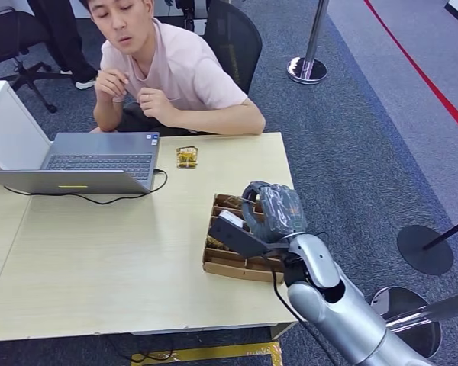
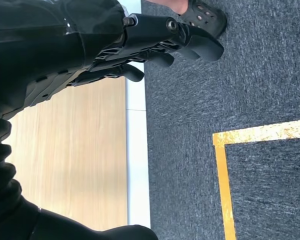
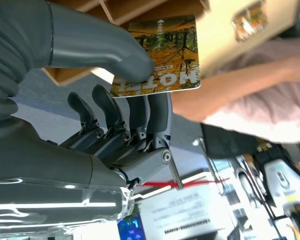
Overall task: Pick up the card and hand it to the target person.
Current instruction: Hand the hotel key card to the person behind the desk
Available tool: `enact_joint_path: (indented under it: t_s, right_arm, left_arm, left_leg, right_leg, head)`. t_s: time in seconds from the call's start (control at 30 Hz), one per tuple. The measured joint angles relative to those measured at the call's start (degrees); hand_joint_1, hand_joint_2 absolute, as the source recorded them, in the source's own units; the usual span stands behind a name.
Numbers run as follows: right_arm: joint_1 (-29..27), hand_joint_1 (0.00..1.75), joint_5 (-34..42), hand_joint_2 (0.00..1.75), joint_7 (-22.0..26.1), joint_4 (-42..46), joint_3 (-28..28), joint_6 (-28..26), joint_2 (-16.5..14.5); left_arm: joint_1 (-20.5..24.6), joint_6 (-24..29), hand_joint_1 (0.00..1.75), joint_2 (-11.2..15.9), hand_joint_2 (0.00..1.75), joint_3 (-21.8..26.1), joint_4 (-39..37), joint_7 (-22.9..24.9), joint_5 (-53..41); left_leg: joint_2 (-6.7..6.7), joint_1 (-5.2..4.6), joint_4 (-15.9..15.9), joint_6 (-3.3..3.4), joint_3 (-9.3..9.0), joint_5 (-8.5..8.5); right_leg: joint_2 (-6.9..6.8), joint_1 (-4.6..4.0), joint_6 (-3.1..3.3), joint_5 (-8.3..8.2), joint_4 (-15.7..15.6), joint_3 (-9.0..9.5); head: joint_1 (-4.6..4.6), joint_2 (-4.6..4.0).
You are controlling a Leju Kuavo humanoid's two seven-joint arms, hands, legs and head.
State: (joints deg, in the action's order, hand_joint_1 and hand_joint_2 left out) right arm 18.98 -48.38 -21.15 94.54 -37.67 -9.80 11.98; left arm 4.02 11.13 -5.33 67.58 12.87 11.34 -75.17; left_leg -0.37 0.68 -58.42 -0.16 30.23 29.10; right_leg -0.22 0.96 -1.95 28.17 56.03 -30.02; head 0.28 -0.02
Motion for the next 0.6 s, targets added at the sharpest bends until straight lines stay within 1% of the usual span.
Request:
enact_joint_path:
  t_s: [0.07,0.17,0.27,0.33,0.4,0.5,0.6]
  right_arm:
    - [0.04,1.43,-1.96,1.75,1.19,0.75,0.44,-0.60,-0.27]
    - [0.41,1.43,-6.97,1.75,3.60,0.46,0.36,-0.15,-1.05]
    - [2.30,1.43,-13.01,1.75,7.61,-3.41,-0.24,-0.36,-2.67]
    - [4.32,1.43,-16.85,1.75,10.60,-8.61,-0.95,-3.28,-4.33]
    - [6.31,1.43,-19.60,1.75,13.45,-14.52,-1.52,-7.75,-6.12]
    - [9.42,1.43,-21.82,1.75,17.16,-23.71,-2.11,-14.00,-8.92]
    - [12.83,1.43,-22.97,1.75,19.39,-33.21,-2.30,-19.54,-11.91]
  left_arm:
    - [0.01,-0.20,0.00,0.00,1.75,0.08,0.00,-0.02,-0.04]
    - [0.05,-0.40,0.00,0.00,1.75,0.19,0.00,-0.05,-0.26]
    - [0.12,-0.50,0.00,0.00,1.75,0.17,-0.01,-0.21,-0.70]
    - [0.22,-0.51,0.00,0.00,1.75,0.15,-0.01,-0.43,-1.06]
    - [0.30,-0.56,0.00,0.00,1.75,0.15,0.00,-0.62,-1.40]
    - [0.38,-0.71,0.00,0.00,1.75,0.15,-0.01,-0.75,-1.74]
    - [0.46,-0.74,0.00,0.00,1.75,0.15,0.00,-0.84,-1.86]
  left_leg:
    - [0.01,0.00,0.00,0.00,0.00,0.00]
    - [0.01,0.00,0.00,0.00,0.01,0.00]
    - [0.02,0.01,0.01,0.00,0.02,0.00]
    - [0.04,0.02,0.01,-0.03,0.00,-0.02]
    - [0.04,0.03,0.01,-0.06,-0.02,-0.05]
    - [0.04,0.03,0.01,-0.08,-0.01,-0.07]
    - [0.04,0.03,0.01,-0.08,-0.01,-0.07]
  right_leg:
    - [0.01,0.00,0.00,0.00,0.00,0.00]
    - [0.01,0.00,0.00,0.00,0.00,0.00]
    - [0.03,-0.01,0.00,0.00,0.01,0.01]
    - [0.07,-0.02,0.01,-0.01,0.01,0.01]
    - [0.08,-0.02,0.01,-0.02,0.02,0.01]
    - [0.09,-0.02,0.02,-0.02,0.03,0.01]
    - [0.10,-0.02,0.02,-0.02,0.03,0.01]
  head:
    - [0.00,0.01]
    - [0.00,0.00]
    - [-0.01,0.00]
    - [-0.01,-0.01]
    - [-0.01,-0.01]
    - [-0.01,-0.01]
    - [0.00,-0.01]
